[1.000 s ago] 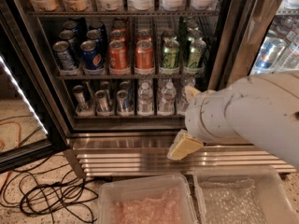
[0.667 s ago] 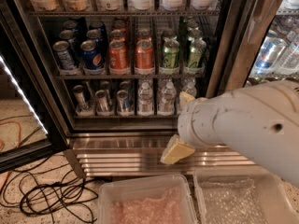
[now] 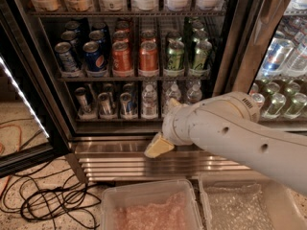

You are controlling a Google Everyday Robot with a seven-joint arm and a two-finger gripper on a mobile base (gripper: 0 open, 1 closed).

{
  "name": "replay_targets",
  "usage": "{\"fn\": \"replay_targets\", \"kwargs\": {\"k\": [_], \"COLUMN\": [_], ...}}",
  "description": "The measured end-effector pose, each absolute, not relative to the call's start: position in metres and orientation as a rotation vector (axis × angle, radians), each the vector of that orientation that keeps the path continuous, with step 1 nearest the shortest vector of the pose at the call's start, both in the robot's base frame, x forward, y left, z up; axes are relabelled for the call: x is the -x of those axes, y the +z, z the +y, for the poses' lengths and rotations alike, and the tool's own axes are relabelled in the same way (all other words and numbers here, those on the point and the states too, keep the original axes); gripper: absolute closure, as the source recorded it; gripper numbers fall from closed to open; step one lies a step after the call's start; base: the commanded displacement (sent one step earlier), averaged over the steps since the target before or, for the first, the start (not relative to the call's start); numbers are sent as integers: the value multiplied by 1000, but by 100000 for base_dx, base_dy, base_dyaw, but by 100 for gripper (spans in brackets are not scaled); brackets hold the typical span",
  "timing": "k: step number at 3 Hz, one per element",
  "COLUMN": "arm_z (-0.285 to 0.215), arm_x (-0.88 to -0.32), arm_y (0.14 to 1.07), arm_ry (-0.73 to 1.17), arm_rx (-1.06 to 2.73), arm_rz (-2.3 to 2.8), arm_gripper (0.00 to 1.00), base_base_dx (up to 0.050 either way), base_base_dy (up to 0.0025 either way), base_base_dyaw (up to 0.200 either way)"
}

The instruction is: Pick pepsi can from middle shelf of fridge

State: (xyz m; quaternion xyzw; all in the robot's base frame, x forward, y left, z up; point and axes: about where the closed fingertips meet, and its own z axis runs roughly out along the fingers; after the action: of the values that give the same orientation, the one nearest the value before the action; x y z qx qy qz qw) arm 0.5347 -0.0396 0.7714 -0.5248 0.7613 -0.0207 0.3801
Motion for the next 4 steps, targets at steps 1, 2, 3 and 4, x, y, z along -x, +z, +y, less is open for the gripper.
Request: {"fn": "replay_targets", "kwargs": {"k": [1, 2, 3, 4], "arm_z": [-36, -36, -33, -26], "arm_x": [-536, -536, -541, -562], "arm_y": [770, 770, 770, 791], "arm_ry": [-18, -18, -19, -54], "arm_rx": [1271, 1271, 1222, 1156], "arm_rz": [1989, 1989, 1983, 1885], "arm_gripper": [0, 0, 0, 0], "base_base_dx": [0, 0, 0, 0], "base_base_dy": [0, 0, 0, 0], "base_base_dyaw": [0, 0, 0, 0]}}
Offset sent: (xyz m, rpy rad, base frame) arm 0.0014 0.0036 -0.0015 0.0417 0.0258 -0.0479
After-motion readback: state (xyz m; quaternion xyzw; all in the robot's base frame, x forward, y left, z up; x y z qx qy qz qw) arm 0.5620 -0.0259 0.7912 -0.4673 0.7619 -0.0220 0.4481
